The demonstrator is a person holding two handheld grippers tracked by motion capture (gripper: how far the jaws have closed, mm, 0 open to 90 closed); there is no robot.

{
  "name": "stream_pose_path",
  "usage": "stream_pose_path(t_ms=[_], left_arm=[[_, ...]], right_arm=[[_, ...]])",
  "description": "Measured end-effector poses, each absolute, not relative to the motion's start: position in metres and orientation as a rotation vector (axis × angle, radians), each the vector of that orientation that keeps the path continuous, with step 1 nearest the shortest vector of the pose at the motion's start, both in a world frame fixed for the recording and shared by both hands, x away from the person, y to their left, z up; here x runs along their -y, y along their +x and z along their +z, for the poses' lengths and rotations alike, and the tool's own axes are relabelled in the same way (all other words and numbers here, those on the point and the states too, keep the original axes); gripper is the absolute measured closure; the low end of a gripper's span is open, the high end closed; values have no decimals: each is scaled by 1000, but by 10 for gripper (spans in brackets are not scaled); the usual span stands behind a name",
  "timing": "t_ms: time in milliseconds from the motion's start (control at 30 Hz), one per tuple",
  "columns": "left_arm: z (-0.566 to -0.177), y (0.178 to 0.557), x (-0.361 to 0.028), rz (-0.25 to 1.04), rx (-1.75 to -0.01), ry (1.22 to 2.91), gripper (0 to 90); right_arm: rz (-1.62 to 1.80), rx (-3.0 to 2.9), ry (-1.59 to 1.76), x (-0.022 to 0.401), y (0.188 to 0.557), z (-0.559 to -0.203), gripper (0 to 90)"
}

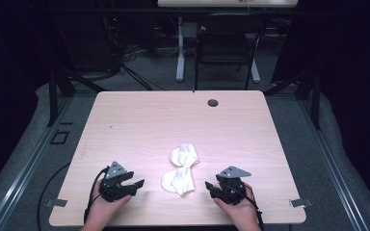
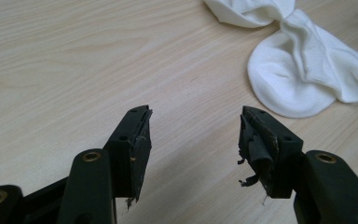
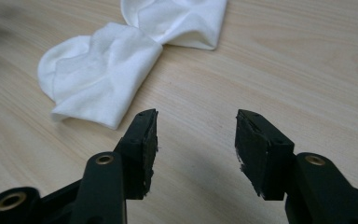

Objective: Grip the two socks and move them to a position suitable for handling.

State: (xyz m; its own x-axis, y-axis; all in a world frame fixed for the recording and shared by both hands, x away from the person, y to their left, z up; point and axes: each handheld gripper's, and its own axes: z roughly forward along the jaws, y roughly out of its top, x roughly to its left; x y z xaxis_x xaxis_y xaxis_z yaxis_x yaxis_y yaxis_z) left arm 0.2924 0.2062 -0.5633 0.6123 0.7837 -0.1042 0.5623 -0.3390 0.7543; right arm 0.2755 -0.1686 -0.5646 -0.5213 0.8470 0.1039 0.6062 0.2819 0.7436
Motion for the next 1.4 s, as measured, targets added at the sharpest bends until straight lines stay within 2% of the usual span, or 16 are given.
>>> stream_pose_path(t_ms=[300,400,467,600,867,1067,1400], left_arm=[[-565,291,-197,351,-1047,2056,467],[-563,290,-198,336,-1051,2040,519],[-563,290,-198,327,-1059,2034,564],[-562,289,-195,324,-1046,2052,604],[-559,292,-182,302,-1015,2069,708],[-555,293,-173,300,-989,2077,785],[-557,300,-158,267,-973,2079,768]], right_arm=[[1111,-2241,1346,166,277,-566,567],[1139,-2248,1325,162,276,-565,637],[1129,-2257,1315,161,275,-564,652],[1139,-2264,1295,158,274,-560,754],[1138,-2309,1242,145,279,-553,888],[1143,-2352,1222,131,284,-553,900],[1135,-2381,1179,111,296,-557,900]])
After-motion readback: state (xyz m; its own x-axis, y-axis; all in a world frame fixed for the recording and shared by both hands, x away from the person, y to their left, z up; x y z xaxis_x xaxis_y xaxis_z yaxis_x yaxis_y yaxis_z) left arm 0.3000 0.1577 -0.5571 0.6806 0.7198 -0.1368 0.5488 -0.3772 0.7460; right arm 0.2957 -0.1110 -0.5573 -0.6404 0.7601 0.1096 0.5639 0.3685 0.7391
